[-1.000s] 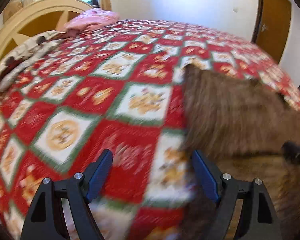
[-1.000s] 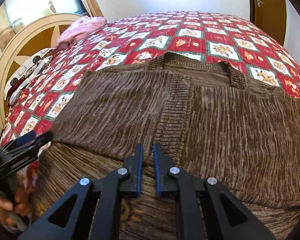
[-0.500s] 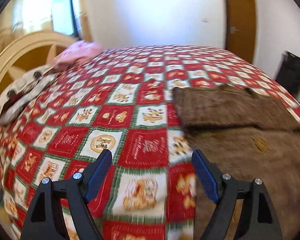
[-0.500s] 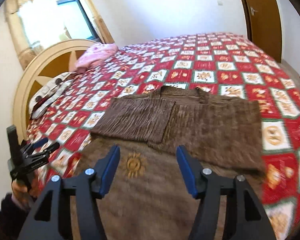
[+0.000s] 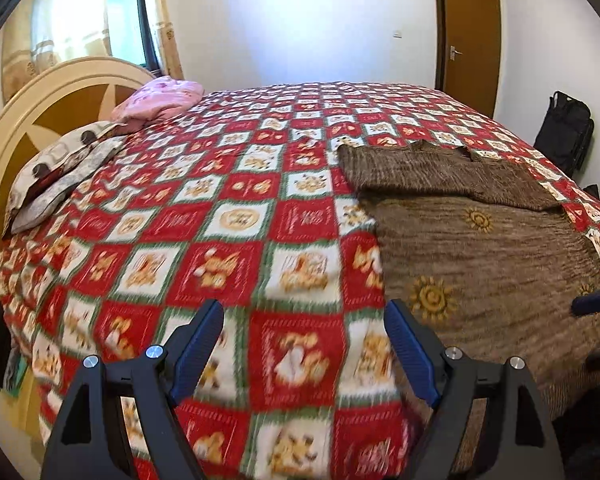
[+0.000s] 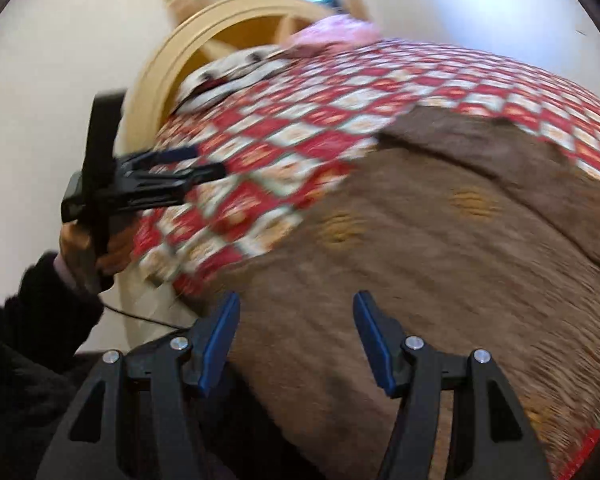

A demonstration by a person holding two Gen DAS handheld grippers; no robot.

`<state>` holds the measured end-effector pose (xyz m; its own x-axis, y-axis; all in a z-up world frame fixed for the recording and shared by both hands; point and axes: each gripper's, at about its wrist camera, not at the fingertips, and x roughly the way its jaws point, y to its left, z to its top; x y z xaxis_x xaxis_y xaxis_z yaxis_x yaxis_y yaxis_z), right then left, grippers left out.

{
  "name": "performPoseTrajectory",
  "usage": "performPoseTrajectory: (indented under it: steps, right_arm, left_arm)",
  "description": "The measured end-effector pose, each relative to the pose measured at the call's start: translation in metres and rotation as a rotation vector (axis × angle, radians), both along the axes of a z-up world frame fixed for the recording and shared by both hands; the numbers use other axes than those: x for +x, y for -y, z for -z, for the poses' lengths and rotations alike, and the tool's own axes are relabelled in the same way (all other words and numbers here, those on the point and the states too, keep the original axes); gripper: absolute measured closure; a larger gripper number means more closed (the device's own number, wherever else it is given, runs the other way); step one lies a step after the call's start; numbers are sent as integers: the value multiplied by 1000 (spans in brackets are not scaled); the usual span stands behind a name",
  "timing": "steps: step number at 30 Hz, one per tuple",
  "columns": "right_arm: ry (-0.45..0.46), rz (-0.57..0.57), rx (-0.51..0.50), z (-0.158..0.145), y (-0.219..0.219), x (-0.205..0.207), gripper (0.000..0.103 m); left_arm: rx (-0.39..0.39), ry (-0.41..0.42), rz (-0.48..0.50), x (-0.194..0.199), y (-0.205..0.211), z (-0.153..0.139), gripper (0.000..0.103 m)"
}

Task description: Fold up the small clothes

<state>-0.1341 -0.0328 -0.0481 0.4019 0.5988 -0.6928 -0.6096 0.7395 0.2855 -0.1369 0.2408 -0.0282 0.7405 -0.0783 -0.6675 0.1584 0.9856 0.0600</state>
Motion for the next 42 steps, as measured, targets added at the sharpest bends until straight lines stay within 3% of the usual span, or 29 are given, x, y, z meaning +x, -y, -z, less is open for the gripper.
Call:
performPoseTrajectory:
  steps: [2, 5, 8, 14, 15, 16, 17, 18, 20, 24, 28, 32, 37, 42]
  right_arm:
    - [-10, -67, 13, 7, -26, 2, 34]
    - [-43, -151, -22, 19, -55, 2, 33]
    - [-21, -227, -114, 34, -87, -3, 33]
    - [-21, -288, -245, 68, -114, -3, 34]
    - [-24, -287, -268, 71, -114, -5, 36]
    - [2, -279, -296, 75, -115, -6, 52]
    - [30, -278, -302, 75, -114, -6, 75]
    - [28, -275, -292, 73, -111, -4, 82]
    - [-28, -243, -218, 67, -100, 8, 89]
    - [-106, -155, -53, 52, -61, 32, 89]
    - [-223, -62, 171, 44, -5, 65, 89]
    - [-303, -19, 297, 49, 20, 84, 89]
    - [-336, -90, 323, 48, 21, 88, 89]
    - [-346, -130, 308, 43, 26, 90, 89]
  left_arm:
    - [14, 6, -21, -12, -11, 2, 20]
    - [41, 75, -76, -17, -22, -8, 20]
    - [-14, 79, -92, -16, -34, -14, 20]
    - [-9, 68, -153, -11, -48, -11, 20]
    - [-11, 66, -154, -11, -49, -10, 20]
    - [-9, 64, -154, -11, -50, -10, 20]
    - [-5, 65, -153, -11, -50, -9, 20]
    - [3, 66, -151, -11, -49, -8, 20]
    - [11, 65, -137, -11, -47, -6, 20]
    - [30, 64, -62, -10, -34, -1, 20]
    - [97, 65, 110, -4, 1, 6, 20]
    - [195, 114, 412, -1, 50, 14, 20]
    - [352, 156, 768, 3, 99, 26, 20]
    - [401, 173, 1070, 2, 123, 31, 20]
